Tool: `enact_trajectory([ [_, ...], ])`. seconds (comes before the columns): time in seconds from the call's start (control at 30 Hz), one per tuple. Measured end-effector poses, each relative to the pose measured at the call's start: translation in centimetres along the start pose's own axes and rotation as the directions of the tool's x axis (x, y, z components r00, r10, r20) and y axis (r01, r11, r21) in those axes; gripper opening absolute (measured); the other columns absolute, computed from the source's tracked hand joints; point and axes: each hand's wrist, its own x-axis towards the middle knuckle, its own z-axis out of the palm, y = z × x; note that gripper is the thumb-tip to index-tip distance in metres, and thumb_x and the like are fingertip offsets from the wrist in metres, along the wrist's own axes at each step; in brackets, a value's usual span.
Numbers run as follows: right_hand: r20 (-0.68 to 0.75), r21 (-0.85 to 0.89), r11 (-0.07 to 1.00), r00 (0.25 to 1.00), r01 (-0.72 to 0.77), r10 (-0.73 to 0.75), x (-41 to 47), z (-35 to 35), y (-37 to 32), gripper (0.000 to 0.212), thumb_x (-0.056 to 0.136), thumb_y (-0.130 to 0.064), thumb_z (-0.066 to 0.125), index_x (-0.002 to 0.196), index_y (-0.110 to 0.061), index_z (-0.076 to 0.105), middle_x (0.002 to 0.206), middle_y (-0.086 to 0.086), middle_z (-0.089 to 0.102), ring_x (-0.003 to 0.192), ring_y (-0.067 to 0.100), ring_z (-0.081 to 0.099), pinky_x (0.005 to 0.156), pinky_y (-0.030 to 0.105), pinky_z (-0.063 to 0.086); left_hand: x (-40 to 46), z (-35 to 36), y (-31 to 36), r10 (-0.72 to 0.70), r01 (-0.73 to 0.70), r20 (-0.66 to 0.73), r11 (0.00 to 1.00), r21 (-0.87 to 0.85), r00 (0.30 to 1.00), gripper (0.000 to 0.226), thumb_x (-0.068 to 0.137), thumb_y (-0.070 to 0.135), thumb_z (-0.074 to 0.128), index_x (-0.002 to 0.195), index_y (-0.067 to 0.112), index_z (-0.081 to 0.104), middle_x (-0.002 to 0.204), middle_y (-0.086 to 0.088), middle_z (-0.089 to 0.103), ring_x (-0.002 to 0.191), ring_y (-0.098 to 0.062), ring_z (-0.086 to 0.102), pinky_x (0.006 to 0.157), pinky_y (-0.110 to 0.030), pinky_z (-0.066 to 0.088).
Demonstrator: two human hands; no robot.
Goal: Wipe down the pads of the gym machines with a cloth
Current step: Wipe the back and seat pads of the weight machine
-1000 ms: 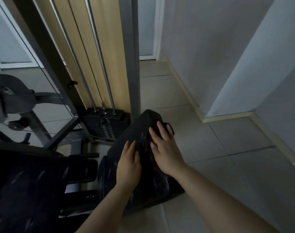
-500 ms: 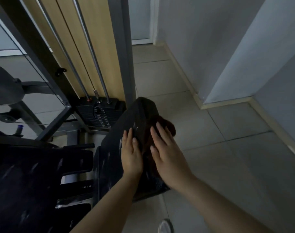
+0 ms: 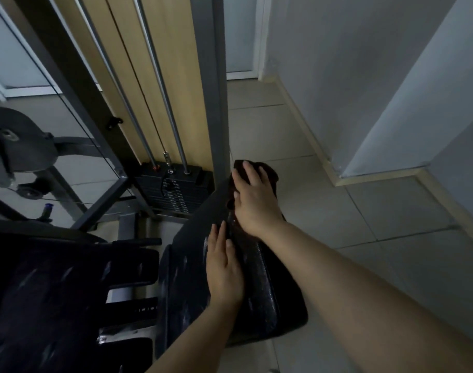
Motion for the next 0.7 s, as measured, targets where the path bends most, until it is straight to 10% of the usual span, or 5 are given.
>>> enact_trajectory([
  [0.33, -0.026, 0.005, 1.0, 1.0, -0.004, 0.005, -9.4, 0.0, -0.4, 0.055, 0.101, -0.026, 0.033, 0.152, -0.02, 0.014, 0.161, 0.001, -0.003, 0.147, 0.025, 0.0, 0.119, 0.04, 0.017, -0.4, -0.3, -0.3, -0.019, 0.02, 0.014, 0.999, -0.031, 1.0, 0.041, 0.104, 0.02, 0.033, 0.144, 0.02, 0.038, 0.156, 0.0, 0.025, 0.144, -0.012, 0.019, 0.119, -0.038, 0.019],
  [0.5, -0.08, -0.044, 0.999, 0.997, 0.018, -0.022, -19.2, 0.1, 0.2, 0.054, 0.091, -0.028, 0.056, 0.142, -0.018, 0.041, 0.152, 0.008, 0.034, 0.137, 0.032, 0.037, 0.096, 0.036, 0.047, -0.3, -0.3, -0.1, -0.011, 0.012, 0.021, 1.0, -0.009, 1.0, 0.042, 0.104, 0.023, 0.032, 0.145, 0.019, 0.037, 0.157, 0.001, 0.024, 0.144, -0.012, 0.019, 0.118, -0.037, 0.019],
  [0.7, -0.066, -0.025, 1.0, 0.998, -0.004, 0.003, -8.5, -0.3, -0.2, 0.055, 0.102, -0.029, 0.035, 0.152, -0.017, 0.017, 0.16, 0.004, 0.009, 0.147, 0.022, 0.007, 0.12, 0.036, 0.014, -0.1, -0.2, -0.2, -0.007, 0.007, 0.004, 1.0, -0.003, 1.0, 0.041, 0.103, 0.018, 0.033, 0.144, 0.018, 0.038, 0.156, 0.001, 0.024, 0.143, -0.01, 0.017, 0.116, -0.026, 0.016],
])
